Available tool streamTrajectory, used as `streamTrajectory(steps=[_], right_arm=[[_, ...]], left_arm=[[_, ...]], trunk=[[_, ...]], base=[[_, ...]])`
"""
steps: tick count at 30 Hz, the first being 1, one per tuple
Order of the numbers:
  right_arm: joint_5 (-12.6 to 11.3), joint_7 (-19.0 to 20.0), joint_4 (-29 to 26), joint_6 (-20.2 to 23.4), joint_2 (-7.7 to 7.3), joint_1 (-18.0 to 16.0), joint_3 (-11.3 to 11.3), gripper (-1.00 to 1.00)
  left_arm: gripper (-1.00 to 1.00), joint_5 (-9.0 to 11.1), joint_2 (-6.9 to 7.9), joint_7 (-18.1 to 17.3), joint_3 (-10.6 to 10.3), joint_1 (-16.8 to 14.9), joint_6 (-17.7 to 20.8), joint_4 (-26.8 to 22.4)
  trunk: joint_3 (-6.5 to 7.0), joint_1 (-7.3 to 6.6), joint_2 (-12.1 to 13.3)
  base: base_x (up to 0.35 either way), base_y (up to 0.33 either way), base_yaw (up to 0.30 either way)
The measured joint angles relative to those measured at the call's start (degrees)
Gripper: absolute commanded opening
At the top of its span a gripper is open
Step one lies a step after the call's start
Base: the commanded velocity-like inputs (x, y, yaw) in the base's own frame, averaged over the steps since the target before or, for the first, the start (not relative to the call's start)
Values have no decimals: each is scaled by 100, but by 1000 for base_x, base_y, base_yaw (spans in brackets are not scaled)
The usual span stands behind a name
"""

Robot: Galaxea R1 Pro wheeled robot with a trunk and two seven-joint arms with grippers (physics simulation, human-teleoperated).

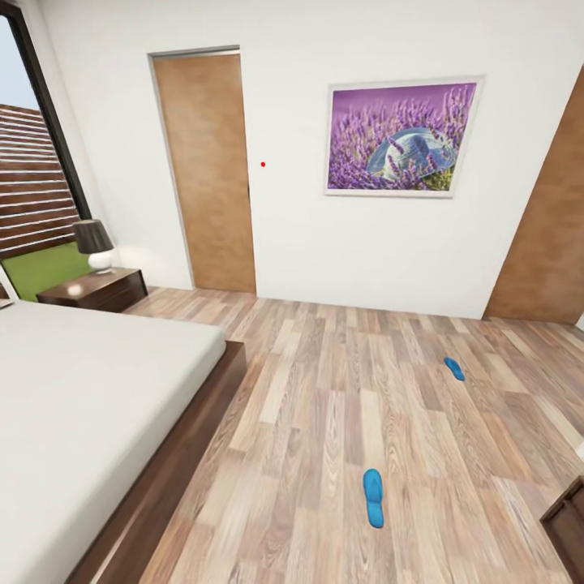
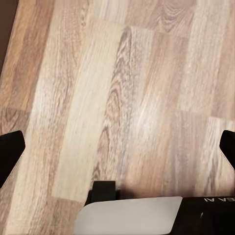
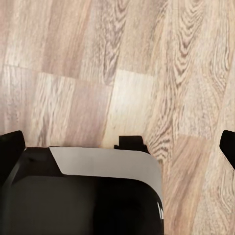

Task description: In the bedroom, move the book from the bed onto either nightstand, and place the two sandals side by side next to the bed.

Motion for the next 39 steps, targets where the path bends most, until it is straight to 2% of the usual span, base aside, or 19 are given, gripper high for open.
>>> streamTrajectory(steps=[28,39], right_arm=[[0,0,3,0,1,-1,0,100],[0,0,0,0,1,-3,0,100]], left_arm=[[100,0,0,0,0,2,0,-1],[100,0,0,0,0,1,0,1]], trunk=[[0,0,0],[0,3,1]], base=[[320,9,0],[64,11,0]])
